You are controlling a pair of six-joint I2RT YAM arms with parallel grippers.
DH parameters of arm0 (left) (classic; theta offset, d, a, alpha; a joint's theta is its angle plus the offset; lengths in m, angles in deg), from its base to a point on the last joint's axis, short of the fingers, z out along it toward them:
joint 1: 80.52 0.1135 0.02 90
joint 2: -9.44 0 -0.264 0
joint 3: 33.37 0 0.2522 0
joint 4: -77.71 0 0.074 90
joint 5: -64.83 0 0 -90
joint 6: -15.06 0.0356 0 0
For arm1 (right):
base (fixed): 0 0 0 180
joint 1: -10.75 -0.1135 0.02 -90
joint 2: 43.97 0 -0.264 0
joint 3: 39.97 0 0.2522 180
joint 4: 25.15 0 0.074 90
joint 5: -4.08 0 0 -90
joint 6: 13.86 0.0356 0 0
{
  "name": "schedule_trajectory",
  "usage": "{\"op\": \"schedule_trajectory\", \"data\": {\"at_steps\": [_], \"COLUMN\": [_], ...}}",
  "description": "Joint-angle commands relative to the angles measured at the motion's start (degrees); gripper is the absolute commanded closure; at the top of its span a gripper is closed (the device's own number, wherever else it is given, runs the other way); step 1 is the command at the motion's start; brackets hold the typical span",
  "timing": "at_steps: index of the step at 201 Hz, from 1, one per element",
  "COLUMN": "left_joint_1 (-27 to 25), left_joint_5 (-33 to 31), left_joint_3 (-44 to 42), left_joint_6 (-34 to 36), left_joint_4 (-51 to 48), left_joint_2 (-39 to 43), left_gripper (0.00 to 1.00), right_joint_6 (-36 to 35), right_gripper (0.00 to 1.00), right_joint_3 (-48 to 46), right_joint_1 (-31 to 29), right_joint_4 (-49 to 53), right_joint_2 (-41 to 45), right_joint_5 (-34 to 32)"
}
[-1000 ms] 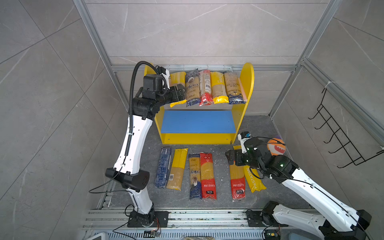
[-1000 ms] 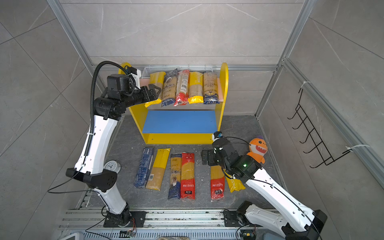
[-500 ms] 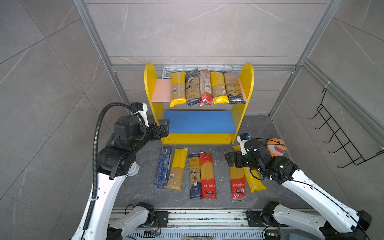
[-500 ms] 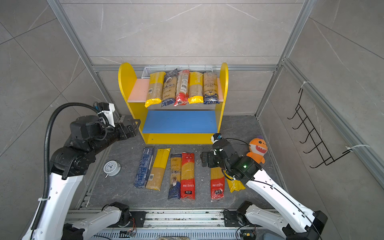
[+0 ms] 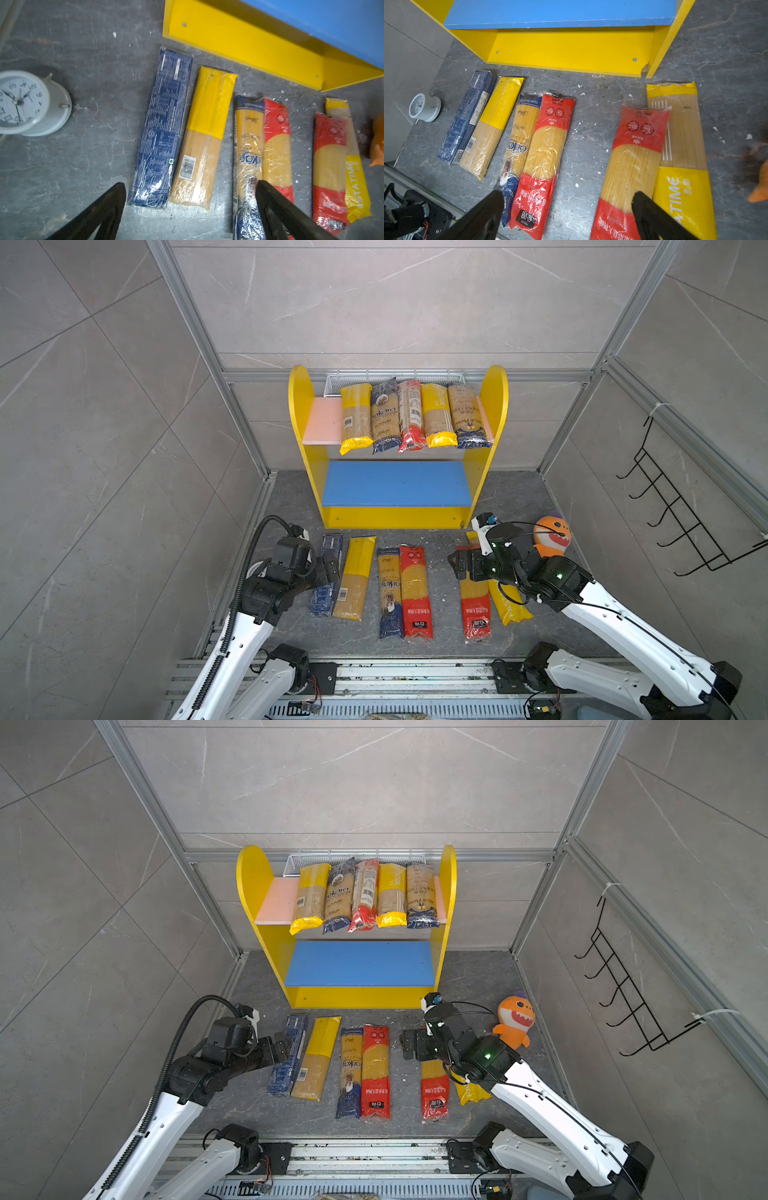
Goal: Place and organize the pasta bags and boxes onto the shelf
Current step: 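Move the left gripper down to the dark blue spaghetti bag, then grasp the dark blue spaghetti bag with the left gripper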
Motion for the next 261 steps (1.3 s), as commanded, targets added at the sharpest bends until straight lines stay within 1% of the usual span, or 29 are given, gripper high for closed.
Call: {"op": "schedule_trajectory", "data": {"at_steps": [1,11,23,46,57,89,124,183,210,240,261], "left_joint_1": [0.0,0.1,-0.1,-0.1,-0.1,-0.1,-0.2,-0.2,-0.3,-0.4,-1.8], "left_joint_5": [0.6,0.8,1.1,-1.1,-0.9,-1.5,-3.1,-6.3,-7.3,-6.4,-6.0], "left_joint_3": [-4.1,-6.2,-6.7,-7.3,-8.2,-13.2,-17.1,-18.7,-17.6,-17.5,-17.5], "left_joint_6": [-3.1,-3.9,-4.6,-5.9,-6.6,-9.5,-9.8,-10.7,-11.0,-12.1,-13.6], "left_joint_4": [3.8,4.9,5.6,5.9,6.7,11.1,14.6,17.5,17.6,18.3,19.6], "left_joint_2": [0.4,0.4,-0.2,-2.6,-4.0,-6.8,-9.2,-15.2,-17.7,-20.5,-22.5], "left_gripper": [0.0,0.0,0.0,0.0,0.0,0.0,0.0,0.0,0.0,0.01,0.02], "right_joint_6": [0.5,0.4,0.4,0.5,0.5,0.0,-0.9,-1.7,-1.8,-2.0,-2.2], "right_gripper": [0.0,0.0,0.0,0.0,0.01,0.01,0.0,0.0,0.0,0.0,0.0], "right_joint_3": [-1.0,-1.1,-1.4,-2.0,-2.2,-2.7,-3.0,-3.4,-3.6,-3.6,-3.7], "right_joint_1": [0.2,0.1,0.1,0.1,0.1,0.2,0.1,0.2,0.2,0.3,0.3], "right_joint_4": [-0.9,-1.0,-1.1,-1.7,-2.0,-2.8,-3.3,-4.7,-5.7,-6.1,-6.1], "right_joint_2": [-0.3,-0.3,-0.3,-0.6,-0.6,-1.1,-2.1,-3.4,-3.6,-4.0,-4.2], "right_joint_5": [1.1,1.1,1.2,1.4,1.5,1.6,2.0,0.8,0.1,-0.1,-0.4]}}
